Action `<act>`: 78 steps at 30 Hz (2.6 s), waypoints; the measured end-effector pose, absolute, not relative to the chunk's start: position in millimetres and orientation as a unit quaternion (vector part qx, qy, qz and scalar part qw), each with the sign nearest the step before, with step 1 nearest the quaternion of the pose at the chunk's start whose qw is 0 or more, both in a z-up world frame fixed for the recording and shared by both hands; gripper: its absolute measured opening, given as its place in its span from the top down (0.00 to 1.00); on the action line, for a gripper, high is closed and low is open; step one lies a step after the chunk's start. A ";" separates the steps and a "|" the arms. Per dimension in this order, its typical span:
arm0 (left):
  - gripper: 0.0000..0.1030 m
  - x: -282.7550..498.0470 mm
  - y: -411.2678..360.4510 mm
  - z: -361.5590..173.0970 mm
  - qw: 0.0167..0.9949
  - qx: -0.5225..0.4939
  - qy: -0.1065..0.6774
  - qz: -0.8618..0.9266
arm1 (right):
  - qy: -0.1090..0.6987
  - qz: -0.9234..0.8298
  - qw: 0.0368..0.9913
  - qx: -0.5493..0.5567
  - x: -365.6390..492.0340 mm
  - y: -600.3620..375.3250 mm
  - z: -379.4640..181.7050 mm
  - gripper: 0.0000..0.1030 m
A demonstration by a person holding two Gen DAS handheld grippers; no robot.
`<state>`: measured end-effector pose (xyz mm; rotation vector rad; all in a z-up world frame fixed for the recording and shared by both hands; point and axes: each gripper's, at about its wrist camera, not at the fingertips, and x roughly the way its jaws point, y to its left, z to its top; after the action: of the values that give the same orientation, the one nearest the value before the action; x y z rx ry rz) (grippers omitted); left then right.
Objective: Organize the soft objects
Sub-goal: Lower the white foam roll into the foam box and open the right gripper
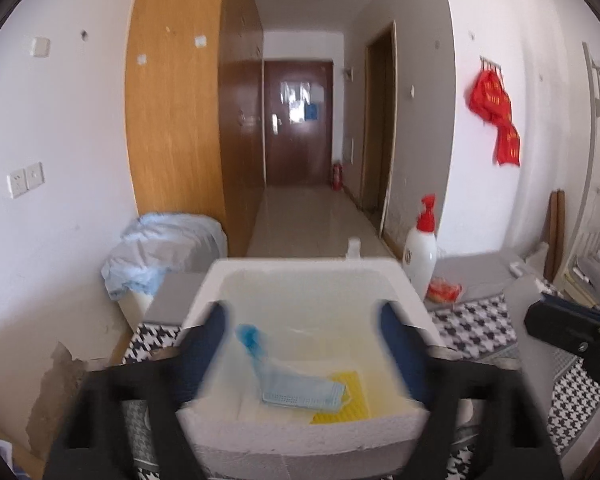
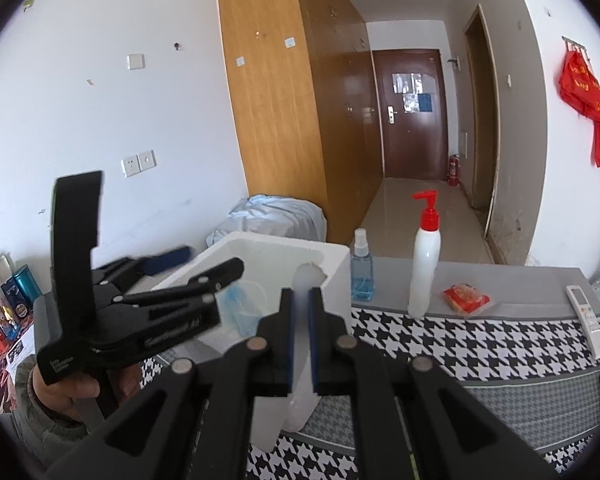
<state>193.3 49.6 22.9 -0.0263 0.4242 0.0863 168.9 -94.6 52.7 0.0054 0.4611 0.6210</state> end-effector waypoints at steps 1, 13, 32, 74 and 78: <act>0.10 189.7 49.5 24.5 0.978 -0.011 0.202 0.046 | 0.224 0.303 0.926 0.002 168.6 -94.5 52.7 0.92; 0.01 161.1 62.1 36.3 0.984 -0.011 0.168 0.051 | 0.216 0.301 0.929 -0.009 167.1 -84.4 60.4 0.92; 0.01 128.5 102.4 27.7 0.980 -0.035 0.171 0.093 | 0.207 0.334 0.919 -0.037 181.5 -36.4 79.9 0.92; 0.01 107.7 117.1 16.6 0.978 -0.049 0.172 0.103 | 0.326 0.338 0.878 -0.088 235.9 32.1 39.6 0.31; 0.01 106.5 117.1 16.7 0.979 -0.049 0.170 0.103 | 0.308 0.337 0.885 -0.094 228.2 28.5 44.9 0.17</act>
<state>106.5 117.1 16.7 -0.0982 0.3430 0.2083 228.2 28.5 44.9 -0.1961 0.6414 0.7005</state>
